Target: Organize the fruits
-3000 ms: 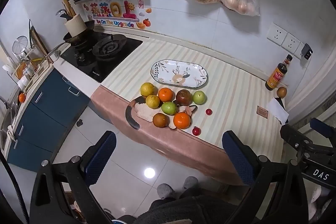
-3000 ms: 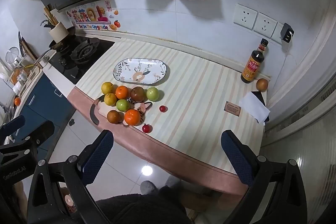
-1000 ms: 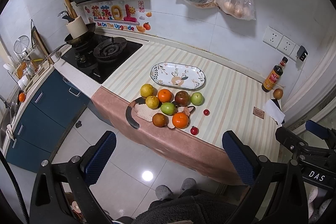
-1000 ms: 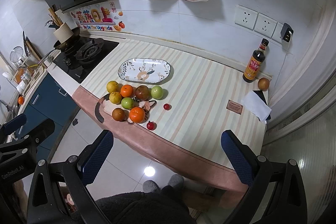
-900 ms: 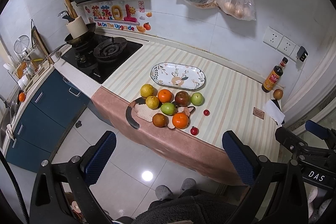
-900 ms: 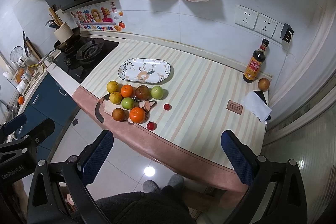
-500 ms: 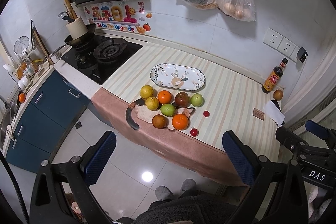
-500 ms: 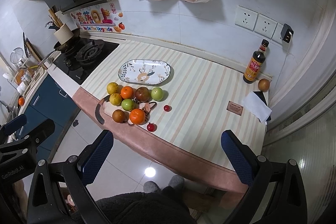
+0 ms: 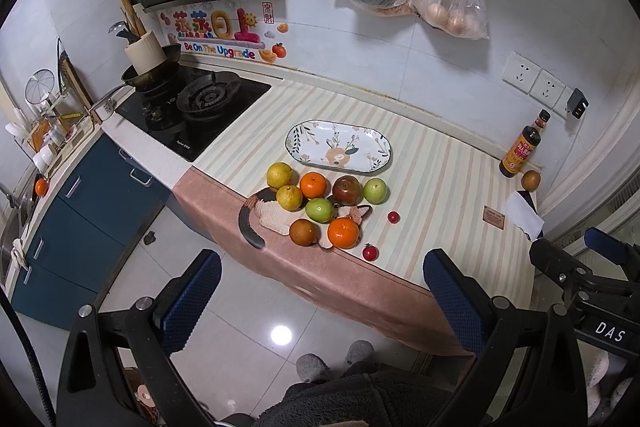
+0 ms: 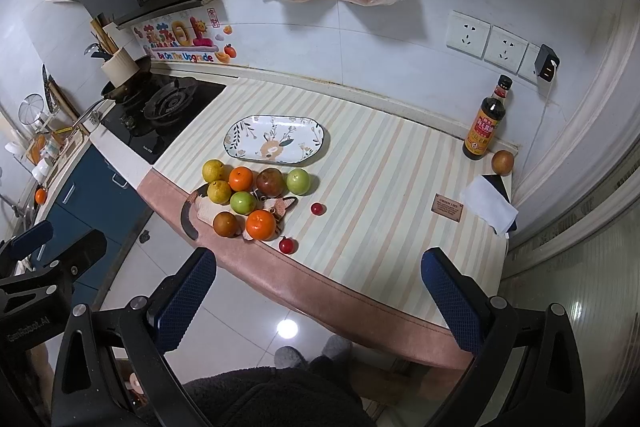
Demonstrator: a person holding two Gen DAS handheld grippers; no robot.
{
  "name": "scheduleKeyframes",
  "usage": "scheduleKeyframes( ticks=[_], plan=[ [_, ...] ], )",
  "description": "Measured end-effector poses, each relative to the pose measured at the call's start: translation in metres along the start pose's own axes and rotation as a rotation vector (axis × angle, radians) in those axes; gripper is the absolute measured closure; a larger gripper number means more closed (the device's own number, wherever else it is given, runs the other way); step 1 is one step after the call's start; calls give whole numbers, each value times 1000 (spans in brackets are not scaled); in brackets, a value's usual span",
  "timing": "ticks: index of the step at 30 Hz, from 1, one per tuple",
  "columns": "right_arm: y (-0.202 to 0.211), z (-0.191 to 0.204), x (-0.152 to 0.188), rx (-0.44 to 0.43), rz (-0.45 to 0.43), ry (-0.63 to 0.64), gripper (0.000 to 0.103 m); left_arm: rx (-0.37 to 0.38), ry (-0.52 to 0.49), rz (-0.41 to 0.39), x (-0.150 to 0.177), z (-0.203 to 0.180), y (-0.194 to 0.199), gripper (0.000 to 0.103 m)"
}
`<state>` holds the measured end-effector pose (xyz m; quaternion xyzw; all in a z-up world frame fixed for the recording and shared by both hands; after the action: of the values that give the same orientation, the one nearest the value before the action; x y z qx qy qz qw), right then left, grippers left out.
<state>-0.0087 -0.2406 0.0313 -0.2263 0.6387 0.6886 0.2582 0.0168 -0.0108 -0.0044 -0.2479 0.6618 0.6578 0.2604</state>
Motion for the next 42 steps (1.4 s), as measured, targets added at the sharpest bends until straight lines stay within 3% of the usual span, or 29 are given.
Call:
scheduleKeyframes(
  ticks=[7,12,15,19,21,27,31,34,37,39,42],
  plan=[
    [-2,6,-4,-12,2,-5,0,-4,2,-2,0,3,-2,0],
    [-29,1,-7,-52,28,-38,0,-38,14,-5,-4,9,-10,0],
    [-65,-8,-6,-102,67,-75,0,-92,23,-15,-5,20,-34,0],
    [-122,-1,4,-171,148,-91,0,-249,25,-25,-10,47,-83,0],
    [-148,4,10,-194,188,-91,0,-282,30,-19,-8,55,-96,0],
    [-250,26,39,-237,314,-110,0,-350,55,105,5,91,-165,0],
    [-316,55,57,-261,378,-157,3,-314,76,222,10,118,-223,1],
    [-366,76,70,-247,432,-210,12,-233,90,300,13,130,-265,1],
    [-403,90,83,-210,492,-260,22,-139,69,384,16,132,-306,15],
    [-430,102,93,-193,536,-302,25,-63,69,444,20,131,-332,21],
    [-451,115,103,-157,574,-315,26,27,64,513,24,129,-363,21]
  ],
)
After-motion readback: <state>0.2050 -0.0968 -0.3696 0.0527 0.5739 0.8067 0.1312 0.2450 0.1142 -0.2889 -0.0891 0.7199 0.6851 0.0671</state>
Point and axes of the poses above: each gripper's, at about its wrist camera, not at the fingertips, and y roughly against the way its jaws point, z to its left, x to its underside, the point moved 5 cm from there along -y, roughly the way its jaws point, and after that the axes turned 9 degrees about -z, right-handed, at the moved point
